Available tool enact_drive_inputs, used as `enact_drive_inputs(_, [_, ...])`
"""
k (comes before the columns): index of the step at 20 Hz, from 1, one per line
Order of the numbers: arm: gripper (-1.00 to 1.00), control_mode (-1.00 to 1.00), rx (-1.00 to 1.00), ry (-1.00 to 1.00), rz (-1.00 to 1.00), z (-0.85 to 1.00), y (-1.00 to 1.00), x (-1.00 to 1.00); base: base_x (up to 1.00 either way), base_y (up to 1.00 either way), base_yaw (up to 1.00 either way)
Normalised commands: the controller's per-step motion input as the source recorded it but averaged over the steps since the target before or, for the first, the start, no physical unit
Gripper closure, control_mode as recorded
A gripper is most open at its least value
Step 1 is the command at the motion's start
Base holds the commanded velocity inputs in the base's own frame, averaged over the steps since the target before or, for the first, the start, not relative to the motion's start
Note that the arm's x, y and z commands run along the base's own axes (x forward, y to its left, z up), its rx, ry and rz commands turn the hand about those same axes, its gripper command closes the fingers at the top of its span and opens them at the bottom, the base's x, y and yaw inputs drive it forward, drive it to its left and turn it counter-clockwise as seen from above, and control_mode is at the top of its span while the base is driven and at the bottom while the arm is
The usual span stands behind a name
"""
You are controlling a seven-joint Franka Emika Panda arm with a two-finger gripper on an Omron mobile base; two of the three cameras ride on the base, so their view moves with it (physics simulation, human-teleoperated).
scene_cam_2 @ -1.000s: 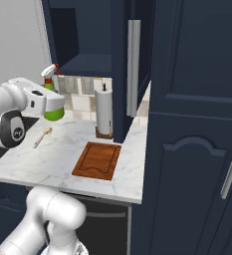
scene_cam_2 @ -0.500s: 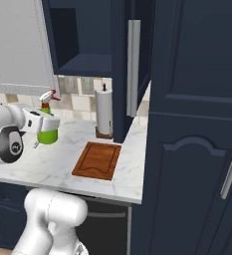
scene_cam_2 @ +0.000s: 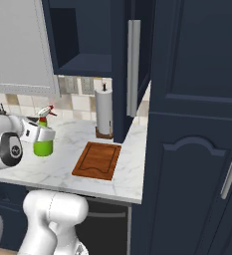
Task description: Grab the spray bottle from the cabinet, then place it next to the cutting board for sanitizing. Then grab the dish brush from the countertop next to the sink and place it next to the cutting board.
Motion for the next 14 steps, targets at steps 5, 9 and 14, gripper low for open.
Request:
enact_drive_inputs(5, [1.00, -1.00, 0.02, 0.00, 0.01, -0.51, 0.05, 0.34, 0.00, 0.00, 0.00])
enact_drive_inputs(9, [1.00, -1.00, 0.04, 0.00, 0.03, -0.38, 0.00, 0.36, 0.00, 0.00, 0.00])
enact_drive_inputs(14, [1.00, -1.00, 0.04, 0.00, 0.02, -0.42, 0.00, 0.49, 0.00, 0.00, 0.00])
